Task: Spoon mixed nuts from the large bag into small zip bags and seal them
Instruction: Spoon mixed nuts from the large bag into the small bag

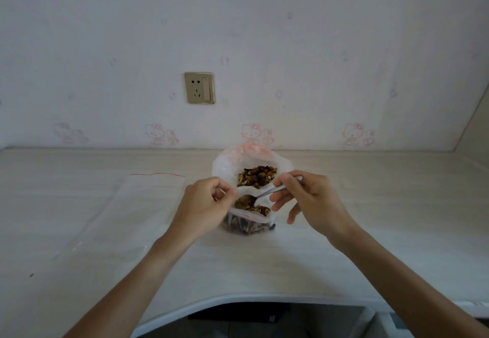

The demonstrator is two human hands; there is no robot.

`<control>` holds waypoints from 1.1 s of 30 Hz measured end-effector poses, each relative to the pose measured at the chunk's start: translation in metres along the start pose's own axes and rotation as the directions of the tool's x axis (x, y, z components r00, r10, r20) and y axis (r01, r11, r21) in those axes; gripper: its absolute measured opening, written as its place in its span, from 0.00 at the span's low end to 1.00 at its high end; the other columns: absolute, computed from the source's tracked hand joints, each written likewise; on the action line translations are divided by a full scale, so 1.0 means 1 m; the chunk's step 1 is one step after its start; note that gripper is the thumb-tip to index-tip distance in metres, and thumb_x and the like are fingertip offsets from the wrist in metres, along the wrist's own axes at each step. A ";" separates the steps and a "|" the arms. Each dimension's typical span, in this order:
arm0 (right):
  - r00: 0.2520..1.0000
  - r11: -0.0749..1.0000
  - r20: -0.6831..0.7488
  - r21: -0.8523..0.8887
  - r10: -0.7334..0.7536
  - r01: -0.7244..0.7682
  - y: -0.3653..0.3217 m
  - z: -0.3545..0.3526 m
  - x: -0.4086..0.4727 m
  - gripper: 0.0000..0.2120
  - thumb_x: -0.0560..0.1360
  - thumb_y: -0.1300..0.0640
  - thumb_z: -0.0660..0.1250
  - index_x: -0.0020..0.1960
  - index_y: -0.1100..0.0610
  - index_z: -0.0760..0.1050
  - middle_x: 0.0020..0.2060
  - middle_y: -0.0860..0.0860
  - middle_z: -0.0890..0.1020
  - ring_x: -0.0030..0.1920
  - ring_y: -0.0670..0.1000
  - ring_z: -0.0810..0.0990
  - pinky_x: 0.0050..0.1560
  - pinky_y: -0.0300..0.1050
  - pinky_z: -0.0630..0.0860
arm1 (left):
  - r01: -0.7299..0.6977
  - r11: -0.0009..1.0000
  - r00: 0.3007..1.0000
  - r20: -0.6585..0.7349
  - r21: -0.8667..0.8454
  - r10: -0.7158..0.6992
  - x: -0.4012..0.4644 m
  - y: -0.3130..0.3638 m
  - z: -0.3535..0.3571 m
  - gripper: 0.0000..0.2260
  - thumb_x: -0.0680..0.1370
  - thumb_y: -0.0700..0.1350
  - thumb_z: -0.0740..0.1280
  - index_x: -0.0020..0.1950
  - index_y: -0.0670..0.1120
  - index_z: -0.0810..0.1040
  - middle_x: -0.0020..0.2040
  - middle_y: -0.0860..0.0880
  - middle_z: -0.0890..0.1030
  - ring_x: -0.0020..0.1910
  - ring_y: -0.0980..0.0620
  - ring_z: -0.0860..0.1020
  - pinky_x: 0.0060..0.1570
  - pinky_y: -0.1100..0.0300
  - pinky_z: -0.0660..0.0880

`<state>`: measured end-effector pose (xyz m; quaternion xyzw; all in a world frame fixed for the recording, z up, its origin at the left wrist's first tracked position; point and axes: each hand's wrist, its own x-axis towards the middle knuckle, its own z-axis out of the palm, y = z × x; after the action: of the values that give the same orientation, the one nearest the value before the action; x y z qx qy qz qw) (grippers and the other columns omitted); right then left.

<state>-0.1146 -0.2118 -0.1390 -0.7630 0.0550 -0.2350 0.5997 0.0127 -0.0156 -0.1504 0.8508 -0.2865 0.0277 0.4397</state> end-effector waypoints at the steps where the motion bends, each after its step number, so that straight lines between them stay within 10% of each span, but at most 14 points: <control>1: 0.997 0.994 0.039 -0.087 -0.068 0.071 0.000 0.001 0.000 0.12 0.85 0.56 0.62 0.50 0.58 0.83 0.39 0.53 0.87 0.40 0.55 0.87 0.28 0.48 0.80 | -0.012 1.000 1.000 -0.006 0.007 0.012 0.000 0.001 0.000 0.07 0.79 0.50 0.72 0.41 0.54 0.83 0.31 0.56 0.83 0.32 0.58 0.81 0.39 0.58 0.78; 8: 0.880 0.762 0.305 -0.445 -0.365 0.470 0.001 -0.005 -0.004 0.14 0.84 0.47 0.62 0.57 0.51 0.84 0.46 0.39 0.85 0.45 0.44 0.83 0.41 0.34 0.75 | -0.022 0.999 1.000 -0.015 0.048 0.023 0.000 -0.008 -0.001 0.08 0.79 0.49 0.72 0.40 0.54 0.81 0.30 0.55 0.83 0.31 0.54 0.81 0.41 0.50 0.79; 20: 0.983 0.961 -0.152 0.272 0.104 -0.059 0.003 -0.012 0.014 0.16 0.85 0.54 0.62 0.51 0.65 0.81 0.40 0.62 0.86 0.38 0.59 0.85 0.29 0.47 0.78 | 0.081 0.996 0.994 -0.072 -0.029 -0.083 0.013 -0.027 -0.008 0.15 0.79 0.61 0.69 0.39 0.52 0.81 0.33 0.53 0.82 0.30 0.60 0.77 0.34 0.61 0.70; 28: 0.936 0.952 -0.237 0.226 0.258 -0.205 0.010 -0.007 0.040 0.17 0.85 0.51 0.62 0.50 0.63 0.81 0.39 0.59 0.87 0.36 0.57 0.86 0.27 0.46 0.79 | 0.207 0.974 0.968 -0.126 -0.092 -0.218 0.055 -0.036 0.011 0.25 0.73 0.70 0.70 0.59 0.53 0.73 0.49 0.57 0.80 0.47 0.59 0.79 0.41 0.61 0.72; 33: 0.949 0.973 -0.214 0.067 0.229 -0.220 0.017 0.000 0.049 0.17 0.84 0.51 0.65 0.48 0.63 0.82 0.36 0.57 0.87 0.36 0.58 0.87 0.26 0.46 0.80 | 0.162 0.979 0.979 -0.103 -0.120 -0.175 0.066 -0.037 0.032 0.19 0.75 0.64 0.72 0.50 0.48 0.80 0.45 0.49 0.84 0.44 0.49 0.83 0.45 0.50 0.80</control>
<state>-0.0681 -0.2343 -0.1409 -0.7080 0.2027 -0.2496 0.6287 0.0802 -0.0545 -0.1775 0.8434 -0.1892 0.0224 0.5023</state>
